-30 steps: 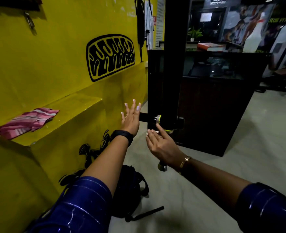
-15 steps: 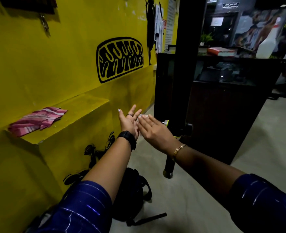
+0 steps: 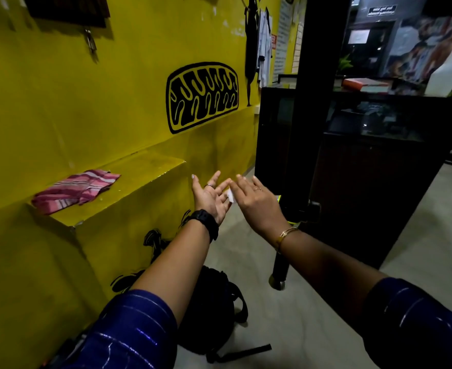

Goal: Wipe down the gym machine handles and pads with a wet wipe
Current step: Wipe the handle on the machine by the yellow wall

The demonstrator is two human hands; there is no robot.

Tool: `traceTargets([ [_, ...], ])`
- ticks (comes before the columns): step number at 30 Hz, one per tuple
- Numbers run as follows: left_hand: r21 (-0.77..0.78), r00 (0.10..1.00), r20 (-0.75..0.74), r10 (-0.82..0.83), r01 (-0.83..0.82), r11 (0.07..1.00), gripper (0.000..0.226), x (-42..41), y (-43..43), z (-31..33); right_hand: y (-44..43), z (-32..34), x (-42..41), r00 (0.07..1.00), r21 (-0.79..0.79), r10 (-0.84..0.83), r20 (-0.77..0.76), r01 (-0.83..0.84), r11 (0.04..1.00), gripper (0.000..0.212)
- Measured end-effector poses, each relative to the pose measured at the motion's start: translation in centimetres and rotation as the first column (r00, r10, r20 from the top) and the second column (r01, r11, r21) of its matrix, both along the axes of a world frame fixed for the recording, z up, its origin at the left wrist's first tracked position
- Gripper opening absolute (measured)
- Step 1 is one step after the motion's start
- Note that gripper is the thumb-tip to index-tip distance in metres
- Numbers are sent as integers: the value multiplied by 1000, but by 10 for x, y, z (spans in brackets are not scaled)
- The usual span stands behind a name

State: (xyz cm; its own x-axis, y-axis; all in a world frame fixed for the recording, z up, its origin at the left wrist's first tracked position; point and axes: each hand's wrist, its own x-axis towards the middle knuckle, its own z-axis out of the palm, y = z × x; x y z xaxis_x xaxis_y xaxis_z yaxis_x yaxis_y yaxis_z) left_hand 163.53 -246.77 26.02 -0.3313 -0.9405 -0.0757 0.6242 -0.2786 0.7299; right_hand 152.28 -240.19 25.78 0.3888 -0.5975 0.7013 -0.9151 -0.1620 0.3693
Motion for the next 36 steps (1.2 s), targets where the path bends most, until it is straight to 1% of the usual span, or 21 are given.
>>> traceTargets([
  [1,5,1000,1,0,0,1000,81,0,0,-1,1,-3,3,1000,27,-15,-6,15,1000,44],
  [3,8,1000,-2,-5,5,1000,81,1,1,-1,5,-15,5,998,29,4,-65,-2,1000,43],
  [6,7,1000,15,-14,14,1000,81,1,-2,-2,5,-8,-3,992,20,97,-83,-96,995,41],
  [7,14,1000,21,-21,21,1000,81,1,-3,-3,4,0,-5,994,5,98,-49,-98,995,38],
  [8,20,999,24,-23,22,1000,81,0,-4,-3,2,10,-7,997,-4,78,20,-78,997,33],
  [9,28,999,27,-18,17,999,81,0,-4,-3,1,20,-6,991,29,28,132,-32,999,36],
  [10,33,1000,28,-12,11,999,80,-1,-4,-4,0,28,-5,968,115,-47,247,19,993,44],
  [11,38,1000,29,-8,7,999,80,-3,-3,-4,-1,34,-3,935,220,-141,325,70,973,44],
  [12,40,999,33,-7,5,999,79,-3,-2,-5,-1,37,2,907,317,-228,355,112,942,35],
  [13,43,999,33,-8,7,999,79,-4,-2,-5,-1,36,6,895,386,-280,348,136,913,25],
  [14,46,999,29,-14,12,999,79,-4,-1,-6,-3,34,9,898,430,-294,326,136,892,21],
  [17,46,999,17,-27,27,999,79,-4,-4,-5,-9,30,13,933,497,-251,260,93,863,30],
  [19,53,1000,16,-24,23,998,80,-5,-3,-4,-16,33,9,938,558,-256,232,87,825,36],
  [21,52,999,29,-24,22,998,81,-6,-4,-5,-24,37,8,949,626,-255,186,85,775,36],
  [23,58,999,24,-24,23,998,82,-7,-4,-7,-29,39,9,966,647,-211,148,67,760,38],
  [26,74,1000,-7,-19,20,997,84,-7,-4,-8,-30,40,11,993,646,-93,70,26,763,39],
  [29,84,1000,-1,-13,13,996,85,-6,-3,-7,-27,39,10,999,617,30,-32,-4,787,32],
  [31,80,999,32,-25,23,997,85,-6,-3,-6,-23,38,7,989,580,113,-100,-34,814,27],
  [34,68,997,54,-56,52,996,84,-9,-3,-6,-11,30,2,962,514,160,-220,-25,857,23],
  [36,56,998,30,-58,57,997,85,-11,-4,-9,-6,15,-5,953,396,133,-274,-15,918,27],
])
